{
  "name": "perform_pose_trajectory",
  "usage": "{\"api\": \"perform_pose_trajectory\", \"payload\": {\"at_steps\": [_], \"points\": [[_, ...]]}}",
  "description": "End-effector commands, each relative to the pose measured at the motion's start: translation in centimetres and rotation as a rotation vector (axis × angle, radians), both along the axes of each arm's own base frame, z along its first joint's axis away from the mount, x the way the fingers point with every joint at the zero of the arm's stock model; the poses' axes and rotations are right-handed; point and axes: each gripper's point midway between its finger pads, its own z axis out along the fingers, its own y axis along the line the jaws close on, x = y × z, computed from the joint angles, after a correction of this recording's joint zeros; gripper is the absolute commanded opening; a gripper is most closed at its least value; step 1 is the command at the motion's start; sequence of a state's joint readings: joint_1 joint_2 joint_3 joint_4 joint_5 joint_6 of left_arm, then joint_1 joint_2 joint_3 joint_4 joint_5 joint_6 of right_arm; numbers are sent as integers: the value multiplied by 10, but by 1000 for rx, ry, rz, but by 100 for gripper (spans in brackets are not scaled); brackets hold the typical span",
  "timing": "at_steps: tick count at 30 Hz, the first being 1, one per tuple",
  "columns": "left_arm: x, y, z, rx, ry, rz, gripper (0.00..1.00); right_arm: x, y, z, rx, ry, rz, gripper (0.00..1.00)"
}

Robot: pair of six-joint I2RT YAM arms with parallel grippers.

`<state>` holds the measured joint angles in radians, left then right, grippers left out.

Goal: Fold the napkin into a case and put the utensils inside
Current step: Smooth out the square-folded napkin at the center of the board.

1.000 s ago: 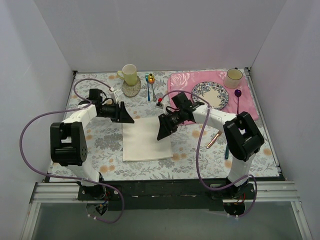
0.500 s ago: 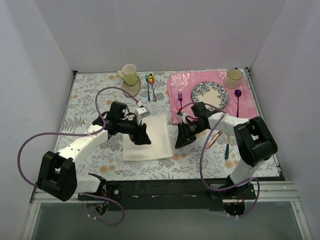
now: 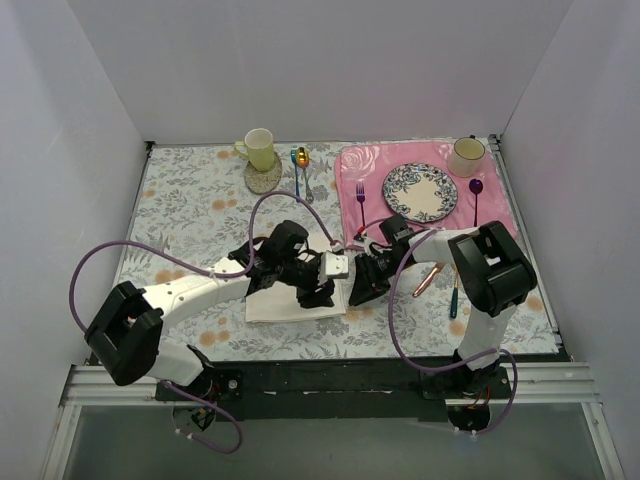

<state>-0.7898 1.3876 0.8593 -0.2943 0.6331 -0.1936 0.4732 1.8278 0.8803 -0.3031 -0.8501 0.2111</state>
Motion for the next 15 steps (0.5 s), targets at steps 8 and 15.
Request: {"api": "perform_pose_trajectory", "payload": {"at_steps": [8, 15], "points": [[-7, -14, -19, -11, -380, -577, 37, 3, 9, -15, 13, 78, -44, 28], [-5, -24, -33, 34, -382, -691, 35, 0, 7, -22, -7, 107, -53, 27]]}}
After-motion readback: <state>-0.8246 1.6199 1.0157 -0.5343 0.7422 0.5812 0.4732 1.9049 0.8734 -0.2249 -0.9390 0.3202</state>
